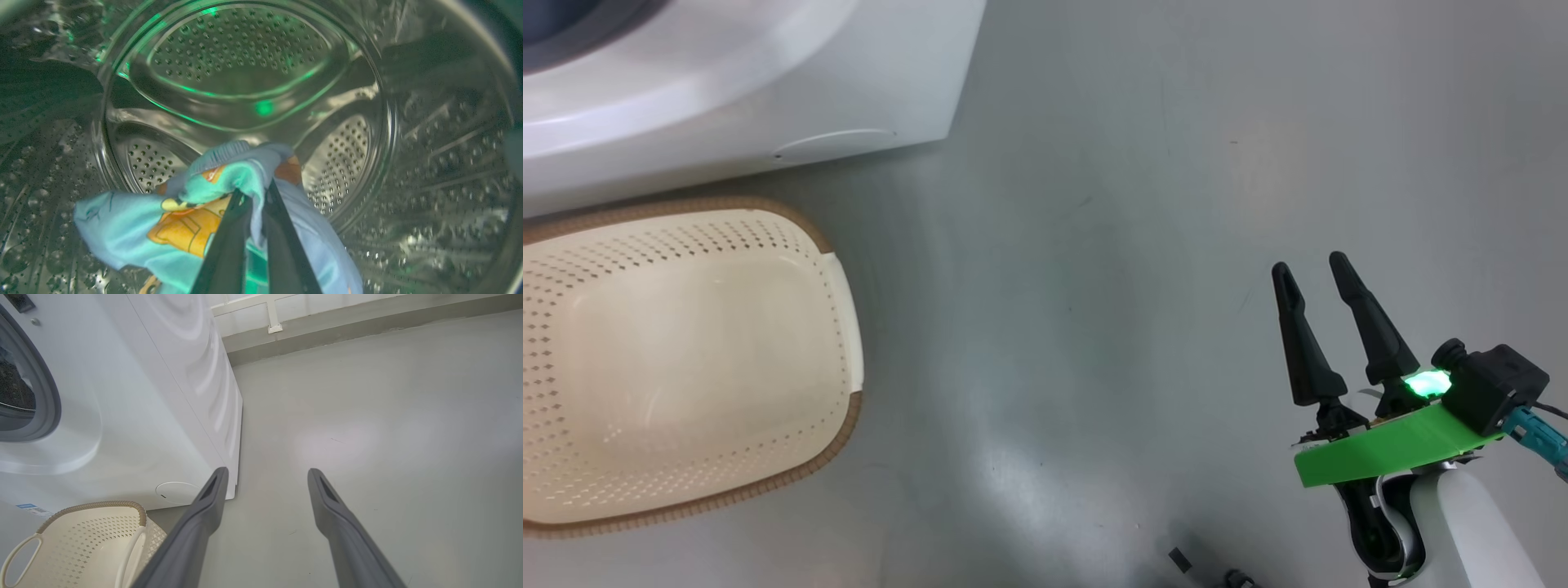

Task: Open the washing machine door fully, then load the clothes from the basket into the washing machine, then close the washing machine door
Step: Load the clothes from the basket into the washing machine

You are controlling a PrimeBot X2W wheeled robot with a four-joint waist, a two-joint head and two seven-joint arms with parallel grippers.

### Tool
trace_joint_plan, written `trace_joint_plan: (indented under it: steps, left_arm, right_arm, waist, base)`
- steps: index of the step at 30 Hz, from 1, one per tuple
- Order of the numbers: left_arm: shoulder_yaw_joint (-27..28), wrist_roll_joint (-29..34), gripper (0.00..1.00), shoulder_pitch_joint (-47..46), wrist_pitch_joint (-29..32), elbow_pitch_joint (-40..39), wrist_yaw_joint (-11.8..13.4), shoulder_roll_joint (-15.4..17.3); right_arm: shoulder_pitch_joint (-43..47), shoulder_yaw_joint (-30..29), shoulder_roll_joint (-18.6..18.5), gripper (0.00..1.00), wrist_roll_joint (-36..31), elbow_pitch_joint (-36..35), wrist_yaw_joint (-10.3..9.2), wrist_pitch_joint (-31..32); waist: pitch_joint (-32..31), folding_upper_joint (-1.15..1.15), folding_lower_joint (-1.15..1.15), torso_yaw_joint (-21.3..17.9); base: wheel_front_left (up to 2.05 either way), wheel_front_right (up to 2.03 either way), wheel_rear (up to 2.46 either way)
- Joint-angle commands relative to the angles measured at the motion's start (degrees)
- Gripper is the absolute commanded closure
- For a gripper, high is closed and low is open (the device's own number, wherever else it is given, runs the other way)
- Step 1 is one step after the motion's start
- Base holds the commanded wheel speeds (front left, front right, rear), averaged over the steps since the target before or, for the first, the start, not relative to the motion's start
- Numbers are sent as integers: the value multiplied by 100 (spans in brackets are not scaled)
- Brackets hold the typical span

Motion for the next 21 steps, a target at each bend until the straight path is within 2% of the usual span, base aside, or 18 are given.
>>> trace_joint_plan:
  steps: [1,2,3,4,7,12,21]
  left_arm:
    - [287,114,100,23,-32,-318,30,249]
    - [318,177,94,112,-32,-284,19,216]
    - [307,242,53,191,-32,-195,6,189]
    - [277,321,0,251,-32,-82,-4,186]
    - [271,341,0,317,-32,467,-25,119]
    - [259,330,0,237,-32,873,-52,78]
    - [262,313,0,435,-32,858,-67,-97]
  right_arm:
    - [6,125,-2,0,-3,-140,9,-27]
    - [0,126,2,0,-6,-140,9,-27]
    - [-4,126,6,0,-9,-140,9,-27]
    - [-6,132,11,0,-11,-137,9,-27]
    - [-4,150,18,0,-14,-128,9,-27]
    - [-23,144,2,0,-10,-130,9,-27]
    - [-49,113,-36,0,-26,-129,9,-27]
  waist:
    - [64,0,0,-49]
    - [69,0,0,-46]
    - [72,0,0,-41]
    - [75,0,0,-36]
    - [81,0,0,-11]
    - [104,0,0,33]
    - [59,0,0,146]
  base:
    - [0,0,0]
    - [0,0,0]
    - [0,0,0]
    - [0,0,0]
    - [0,0,0]
    - [0,0,0]
    - [0,0,0]
